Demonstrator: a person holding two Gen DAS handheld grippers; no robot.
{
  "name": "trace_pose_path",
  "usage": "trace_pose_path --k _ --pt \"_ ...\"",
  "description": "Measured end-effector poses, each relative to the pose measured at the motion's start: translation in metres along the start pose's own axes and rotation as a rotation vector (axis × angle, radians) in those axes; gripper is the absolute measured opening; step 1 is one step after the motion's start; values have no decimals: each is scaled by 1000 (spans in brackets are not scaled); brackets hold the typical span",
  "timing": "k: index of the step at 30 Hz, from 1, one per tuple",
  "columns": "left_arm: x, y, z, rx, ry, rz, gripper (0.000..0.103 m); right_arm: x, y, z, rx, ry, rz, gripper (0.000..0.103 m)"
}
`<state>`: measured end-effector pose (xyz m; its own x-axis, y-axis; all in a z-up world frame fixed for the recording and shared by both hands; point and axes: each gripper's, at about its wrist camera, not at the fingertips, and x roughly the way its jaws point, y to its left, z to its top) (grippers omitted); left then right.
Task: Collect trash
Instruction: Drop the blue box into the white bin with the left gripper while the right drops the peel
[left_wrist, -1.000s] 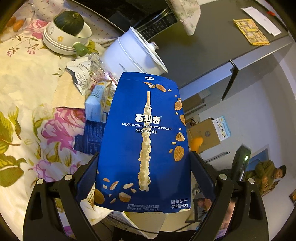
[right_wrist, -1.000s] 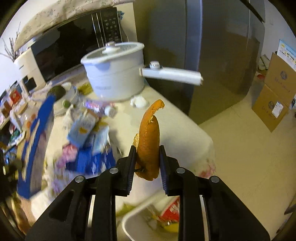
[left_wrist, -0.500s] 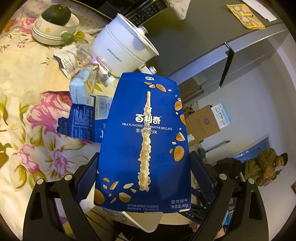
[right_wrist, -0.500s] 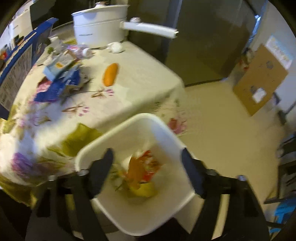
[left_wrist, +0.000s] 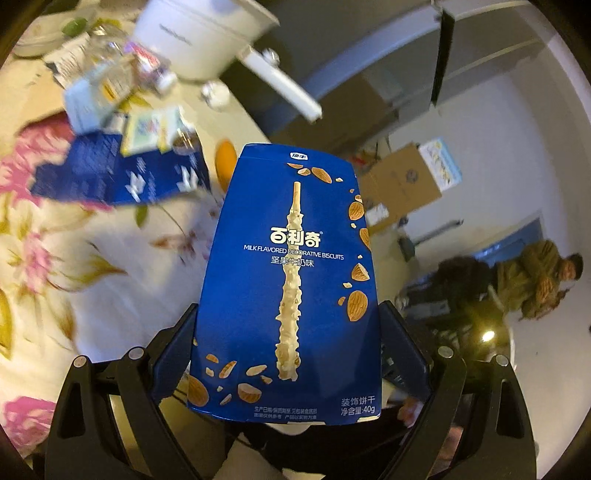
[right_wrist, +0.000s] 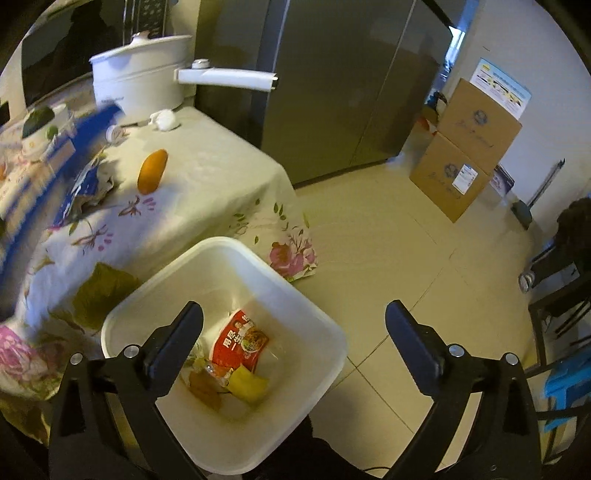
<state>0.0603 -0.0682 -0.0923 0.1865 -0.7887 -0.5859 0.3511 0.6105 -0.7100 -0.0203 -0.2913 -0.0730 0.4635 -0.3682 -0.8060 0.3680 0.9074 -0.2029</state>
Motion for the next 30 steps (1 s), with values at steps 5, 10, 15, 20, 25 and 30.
trace_pose_path --k 5,10,15,20,25,30 --pt "39 -6 -15 19 86 22 90 1 -6 1 26 13 15 95" --pt "68 -10 -22 31 139 41 91 3 -12 1 45 25 19 95" --pt "96 -19 -33 85 210 109 93 5 -15 1 58 33 19 95" --pt "95 -24 -34 130 202 153 96 7 -12 1 55 42 38 95" --pt "85 -23 -30 160 149 207 96 6 1 2 24 46 71 95" --pt "70 -17 -18 166 76 261 96 6 13 2 -10 59 92 96"
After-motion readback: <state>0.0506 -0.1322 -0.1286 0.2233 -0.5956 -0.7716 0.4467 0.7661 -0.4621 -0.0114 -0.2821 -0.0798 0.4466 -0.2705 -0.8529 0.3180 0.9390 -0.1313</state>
